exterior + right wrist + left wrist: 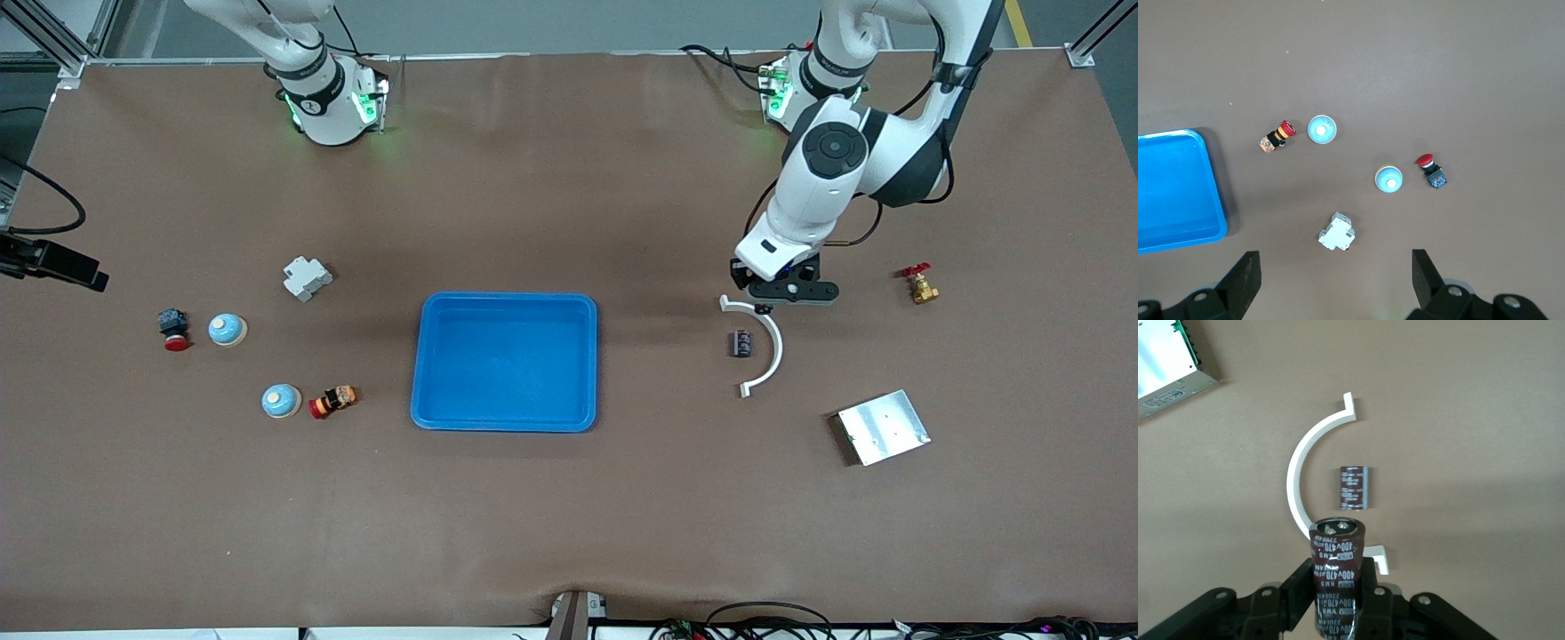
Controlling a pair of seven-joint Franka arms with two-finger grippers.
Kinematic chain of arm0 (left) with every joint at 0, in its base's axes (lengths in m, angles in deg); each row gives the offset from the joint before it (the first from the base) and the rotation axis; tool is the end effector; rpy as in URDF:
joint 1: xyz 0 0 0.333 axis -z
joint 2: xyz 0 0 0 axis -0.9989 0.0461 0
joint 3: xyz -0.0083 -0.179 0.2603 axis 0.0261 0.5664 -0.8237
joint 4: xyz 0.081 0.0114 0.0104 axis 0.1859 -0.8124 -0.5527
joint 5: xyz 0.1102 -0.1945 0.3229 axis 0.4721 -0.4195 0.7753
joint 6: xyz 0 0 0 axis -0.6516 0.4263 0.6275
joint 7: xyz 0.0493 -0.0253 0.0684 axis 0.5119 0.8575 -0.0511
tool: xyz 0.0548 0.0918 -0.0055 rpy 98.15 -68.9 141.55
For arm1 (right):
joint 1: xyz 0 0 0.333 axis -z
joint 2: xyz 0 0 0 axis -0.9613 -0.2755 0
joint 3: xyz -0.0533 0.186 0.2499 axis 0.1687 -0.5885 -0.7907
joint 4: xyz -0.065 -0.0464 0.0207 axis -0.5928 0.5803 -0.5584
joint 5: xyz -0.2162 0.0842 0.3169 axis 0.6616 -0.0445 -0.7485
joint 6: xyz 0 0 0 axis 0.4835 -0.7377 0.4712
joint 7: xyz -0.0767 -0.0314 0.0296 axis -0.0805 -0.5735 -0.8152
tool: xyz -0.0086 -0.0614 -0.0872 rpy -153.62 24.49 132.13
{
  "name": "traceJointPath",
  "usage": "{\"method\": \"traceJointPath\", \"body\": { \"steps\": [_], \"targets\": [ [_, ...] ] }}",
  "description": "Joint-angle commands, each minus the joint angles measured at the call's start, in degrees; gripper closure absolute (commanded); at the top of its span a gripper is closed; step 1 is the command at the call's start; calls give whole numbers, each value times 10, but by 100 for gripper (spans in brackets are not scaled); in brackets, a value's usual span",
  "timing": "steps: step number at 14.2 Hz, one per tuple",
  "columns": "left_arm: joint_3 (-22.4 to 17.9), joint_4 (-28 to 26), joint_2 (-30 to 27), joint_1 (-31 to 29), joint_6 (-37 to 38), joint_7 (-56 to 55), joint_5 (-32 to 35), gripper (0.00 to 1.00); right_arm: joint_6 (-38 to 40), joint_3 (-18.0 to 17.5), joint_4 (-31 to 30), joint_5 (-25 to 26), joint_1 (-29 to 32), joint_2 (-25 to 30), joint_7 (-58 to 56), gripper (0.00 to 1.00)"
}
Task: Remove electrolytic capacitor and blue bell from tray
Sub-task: 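Lower the held capacitor beside the white arc with the left gripper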
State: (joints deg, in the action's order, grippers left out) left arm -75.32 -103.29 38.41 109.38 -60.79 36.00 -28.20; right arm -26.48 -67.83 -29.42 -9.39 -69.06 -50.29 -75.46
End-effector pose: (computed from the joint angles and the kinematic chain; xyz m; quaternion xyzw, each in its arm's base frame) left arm 0.4756 -0.2103 0.3158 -0.9973 0.0481 -0.0507 0.0214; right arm 0.6032 -0.0392 0.6255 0.9960 -0.0790 -0.0365 0.0204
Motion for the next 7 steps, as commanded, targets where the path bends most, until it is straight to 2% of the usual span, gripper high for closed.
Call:
{"method": "traceJointPath", "body": {
  "steps": [1, 7],
  "targets": [
    [3, -13, -11, -35, -17, 53, -3, 100, 7, -6, 14, -7, 3, -1, -49, 0],
    [3, -4, 21, -103, -19, 177, -3, 100, 16, -3, 13, -27, 4, 11, -73, 0]
  ]
}}
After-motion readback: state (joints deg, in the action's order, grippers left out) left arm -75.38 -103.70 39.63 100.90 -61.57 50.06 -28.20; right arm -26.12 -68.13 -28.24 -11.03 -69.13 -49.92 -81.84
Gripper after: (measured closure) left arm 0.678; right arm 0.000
